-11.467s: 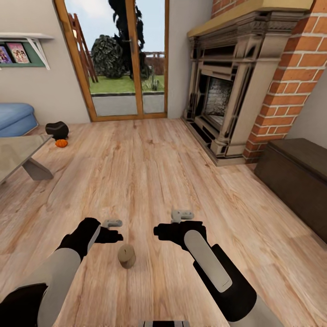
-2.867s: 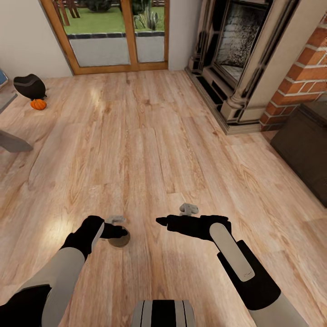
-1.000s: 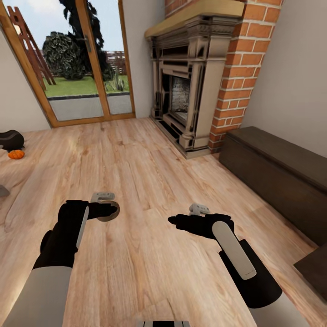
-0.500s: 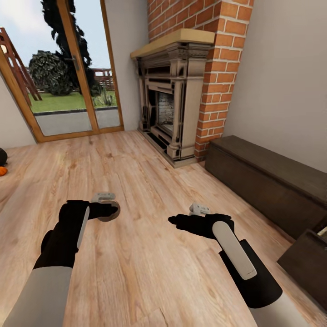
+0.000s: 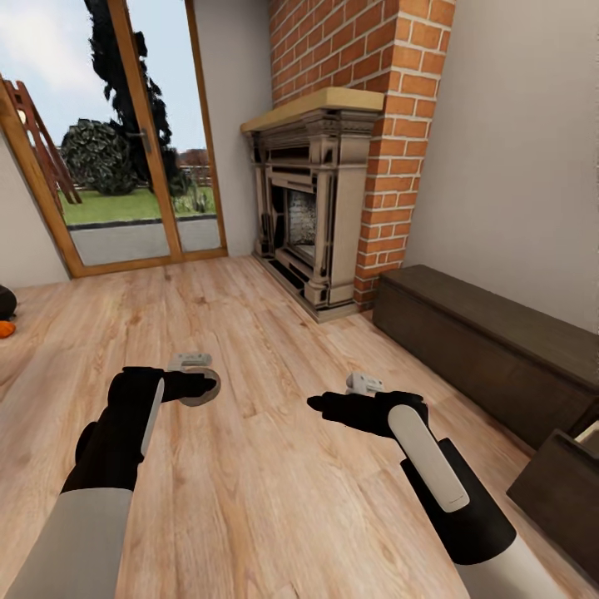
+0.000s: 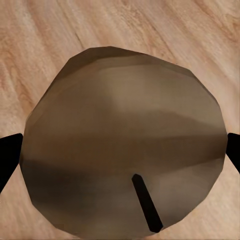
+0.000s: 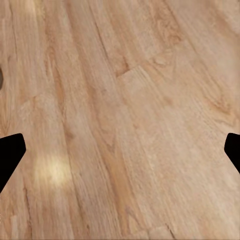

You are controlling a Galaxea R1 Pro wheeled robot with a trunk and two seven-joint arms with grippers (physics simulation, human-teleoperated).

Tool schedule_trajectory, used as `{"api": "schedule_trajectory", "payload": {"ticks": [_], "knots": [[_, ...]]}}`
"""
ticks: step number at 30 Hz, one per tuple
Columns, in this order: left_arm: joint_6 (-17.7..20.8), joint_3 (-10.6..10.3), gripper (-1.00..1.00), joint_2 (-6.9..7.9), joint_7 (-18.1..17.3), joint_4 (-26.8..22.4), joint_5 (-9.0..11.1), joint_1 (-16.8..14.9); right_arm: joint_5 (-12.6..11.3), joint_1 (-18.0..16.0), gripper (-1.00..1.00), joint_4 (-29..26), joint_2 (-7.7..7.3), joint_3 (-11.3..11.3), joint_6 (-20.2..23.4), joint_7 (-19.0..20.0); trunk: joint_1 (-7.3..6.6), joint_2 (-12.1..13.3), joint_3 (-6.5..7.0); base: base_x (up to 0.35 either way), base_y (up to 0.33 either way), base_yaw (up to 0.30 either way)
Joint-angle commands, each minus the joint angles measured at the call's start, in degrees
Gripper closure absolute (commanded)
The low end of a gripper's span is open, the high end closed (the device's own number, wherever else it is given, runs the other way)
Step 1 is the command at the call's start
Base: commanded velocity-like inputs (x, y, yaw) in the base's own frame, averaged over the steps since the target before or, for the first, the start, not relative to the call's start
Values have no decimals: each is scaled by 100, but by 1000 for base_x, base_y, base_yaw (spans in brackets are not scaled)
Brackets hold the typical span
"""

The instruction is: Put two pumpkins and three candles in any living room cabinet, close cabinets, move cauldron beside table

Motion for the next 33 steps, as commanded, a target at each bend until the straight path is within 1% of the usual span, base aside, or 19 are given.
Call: {"api": "schedule_trajectory", "payload": {"ticks": [1, 2, 7, 19, 23, 31, 33], "knots": [[17, 3, 100, -1, -59, -3, -67, -4, -51, -6, -100, -6, -4, 12, 3, -60, -3, 0, 17, 0, 0, 0], [17, 3, 100, -1, -59, -4, -67, -2, -50, -6, -100, -7, -3, 15, 4, -59, -6, 1, 39, 0, 0, 0], [17, 6, 100, -1, -59, 0, -67, -1, -54, -6, -100, -6, -9, 9, 2, -54, -6, 1, 50, 0, 0, -110], [17, 5, 100, -1, -59, -1, -63, 2, -93, -6, -100, -4, -12, -1, 1, -44, -6, 1, 99, 0, 0, -251], [17, -5, 100, -1, -59, -4, -59, 12, -100, -6, -100, -4, -19, -1, 1, -43, -16, 6, 206, -90, 0, -266], [17, -51, 100, -4, -59, -13, -58, 79, -102, -6, -100, -4, -31, -5, 1, -43, -37, 17, 422, -255, 0, -266], [17, -91, 100, -7, -59, -14, -58, 81, -99, -6, -100, -4, -29, -3, 1, -47, -37, 17, 431, -251, 0, -265]]}}
